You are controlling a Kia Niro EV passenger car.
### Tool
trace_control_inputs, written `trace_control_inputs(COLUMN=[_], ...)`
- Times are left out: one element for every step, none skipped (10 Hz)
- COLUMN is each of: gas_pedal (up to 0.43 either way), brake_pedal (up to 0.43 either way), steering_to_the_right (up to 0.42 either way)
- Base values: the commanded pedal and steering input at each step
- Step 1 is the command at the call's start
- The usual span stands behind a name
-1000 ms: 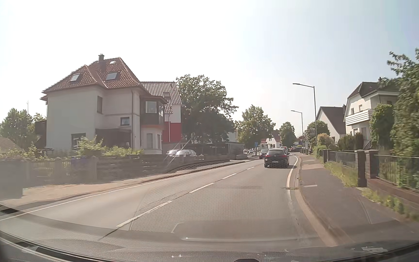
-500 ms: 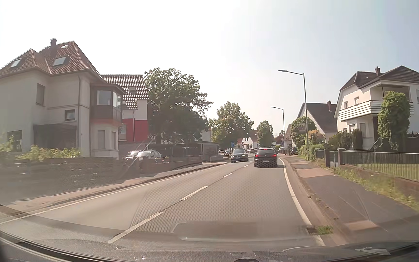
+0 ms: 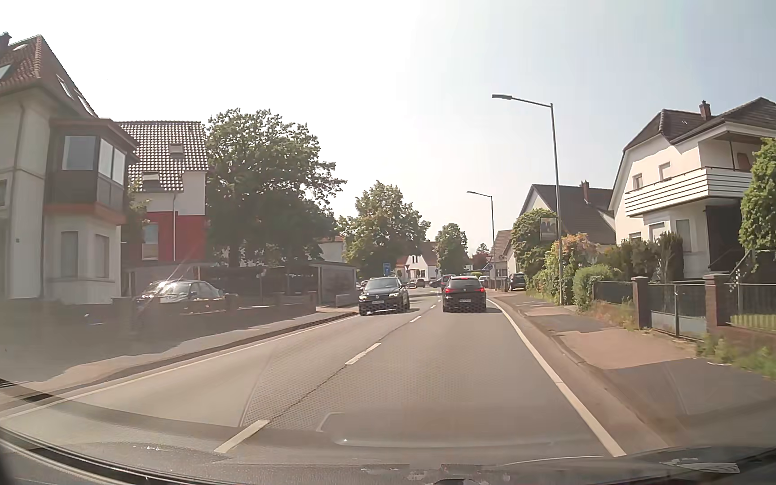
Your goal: Follow the waypoints while adhering to traffic rules and regulations
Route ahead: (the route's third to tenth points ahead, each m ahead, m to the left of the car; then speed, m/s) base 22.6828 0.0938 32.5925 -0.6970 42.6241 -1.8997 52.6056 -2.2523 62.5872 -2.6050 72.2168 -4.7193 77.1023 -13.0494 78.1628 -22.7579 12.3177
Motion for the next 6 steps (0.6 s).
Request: trace_control_inputs(gas_pedal=[0.157,0.157,0.157,0.157,0.157,0.157], brake_pedal=[0.000,0.000,0.000,0.000,0.000,0.000], steering_to_the_right=[0.049,0.046,0.044,0.041,0.036,0.031])
